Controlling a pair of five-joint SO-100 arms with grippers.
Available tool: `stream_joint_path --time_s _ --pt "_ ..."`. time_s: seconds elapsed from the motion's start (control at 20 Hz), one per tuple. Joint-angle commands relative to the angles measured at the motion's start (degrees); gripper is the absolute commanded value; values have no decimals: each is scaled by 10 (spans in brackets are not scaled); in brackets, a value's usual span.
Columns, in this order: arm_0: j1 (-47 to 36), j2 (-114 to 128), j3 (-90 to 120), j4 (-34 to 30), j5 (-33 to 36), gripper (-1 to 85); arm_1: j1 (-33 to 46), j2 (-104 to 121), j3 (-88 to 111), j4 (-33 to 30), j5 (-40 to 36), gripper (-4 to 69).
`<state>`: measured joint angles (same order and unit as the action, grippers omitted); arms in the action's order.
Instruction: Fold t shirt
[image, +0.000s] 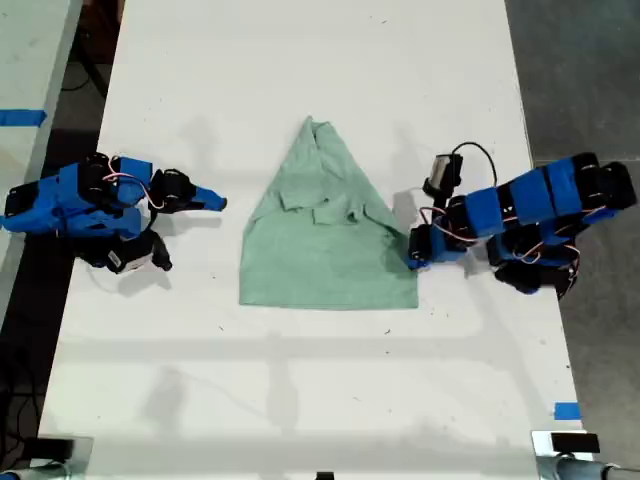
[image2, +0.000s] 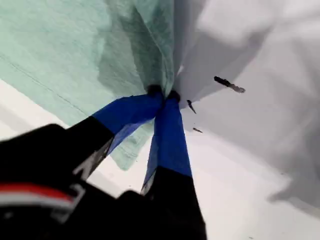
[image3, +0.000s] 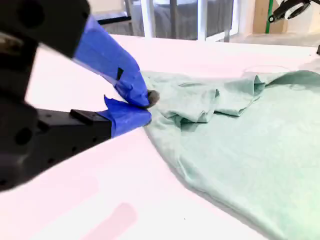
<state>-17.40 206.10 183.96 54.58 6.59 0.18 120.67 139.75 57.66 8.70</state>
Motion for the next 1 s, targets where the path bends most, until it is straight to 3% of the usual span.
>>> stream_joint_path --time_s 0.0,0.1,0.2,0.4,0.6,0.75,0.9,0.95 --pt "6 4 4 2 -10 1 13 96 0 105 26 -12" --pt "6 4 4 2 -10 1 26 170 -30 165 7 -12" --pt "6 4 4 2 -10 1 40 199 -74 176 -40 -12" --pt "5 4 4 2 -10 1 29 129 -178 91 -115 -12" --pt "5 4 4 2 -10 1 5 -88 -344 17 -169 -12" --pt "6 4 4 2 -10 1 -2 -258 -501 13 -200 -12" --pt "6 4 4 2 -9 1 -2 -393 -659 62 -217 -10" --pt "6 4 4 2 -9 1 -2 -416 -700 85 -218 103"
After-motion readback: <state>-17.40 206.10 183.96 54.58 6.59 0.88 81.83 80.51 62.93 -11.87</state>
